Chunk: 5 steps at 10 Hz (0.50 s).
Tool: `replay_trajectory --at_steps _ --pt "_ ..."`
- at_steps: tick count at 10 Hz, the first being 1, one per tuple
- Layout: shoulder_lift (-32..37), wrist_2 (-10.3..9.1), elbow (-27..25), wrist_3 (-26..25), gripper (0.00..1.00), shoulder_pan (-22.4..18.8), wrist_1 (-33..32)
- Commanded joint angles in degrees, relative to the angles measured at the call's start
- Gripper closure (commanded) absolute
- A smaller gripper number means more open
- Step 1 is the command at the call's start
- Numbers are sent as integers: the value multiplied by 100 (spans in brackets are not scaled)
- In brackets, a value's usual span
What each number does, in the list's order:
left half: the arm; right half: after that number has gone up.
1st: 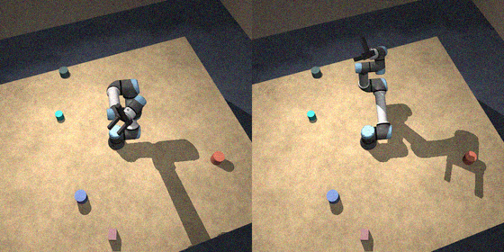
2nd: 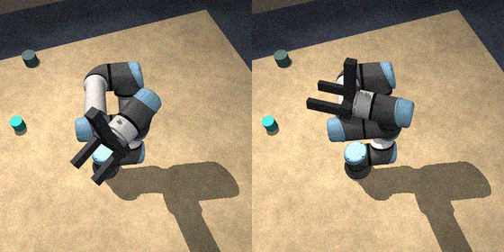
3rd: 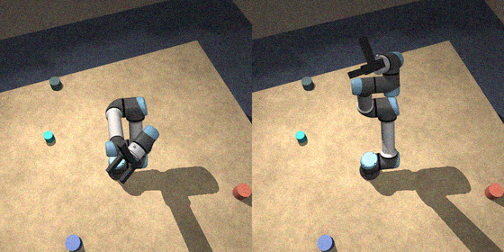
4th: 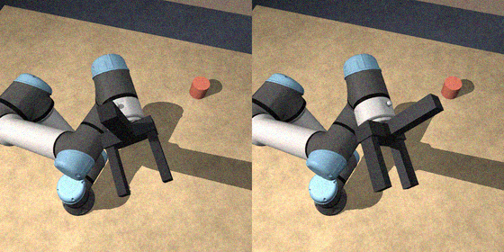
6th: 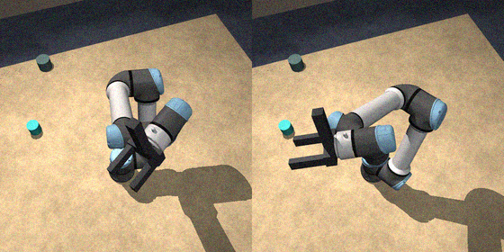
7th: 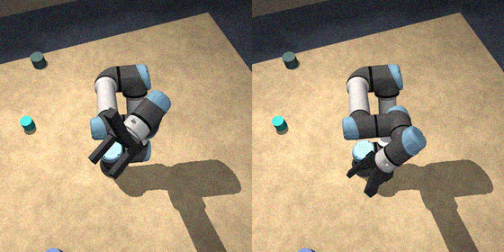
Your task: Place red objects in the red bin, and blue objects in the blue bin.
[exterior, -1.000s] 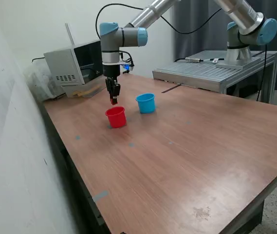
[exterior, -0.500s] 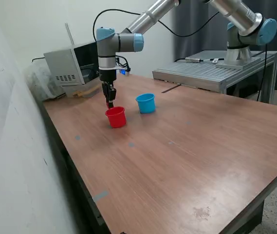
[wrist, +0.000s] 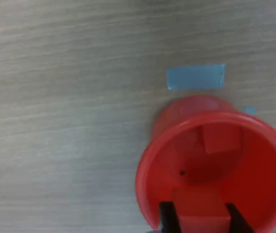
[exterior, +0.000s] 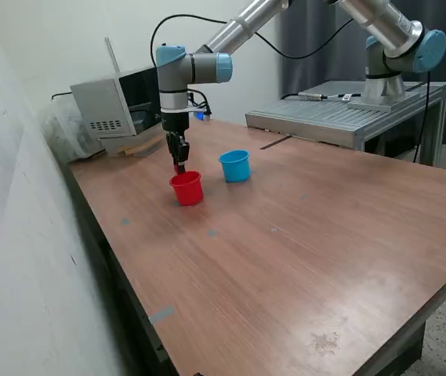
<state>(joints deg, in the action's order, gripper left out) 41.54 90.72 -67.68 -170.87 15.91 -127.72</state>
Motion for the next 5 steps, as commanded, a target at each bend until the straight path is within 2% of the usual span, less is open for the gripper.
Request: replay_trajectory --at_steps 1,2,3,5 --pt "99 7 -139 1 100 -61 45" --pt "152 -2 -183 1 100 -88 45" --pt "161 -2 -218 1 0 -97 45" --pt "170 -2 -228 1 0 -97 45"
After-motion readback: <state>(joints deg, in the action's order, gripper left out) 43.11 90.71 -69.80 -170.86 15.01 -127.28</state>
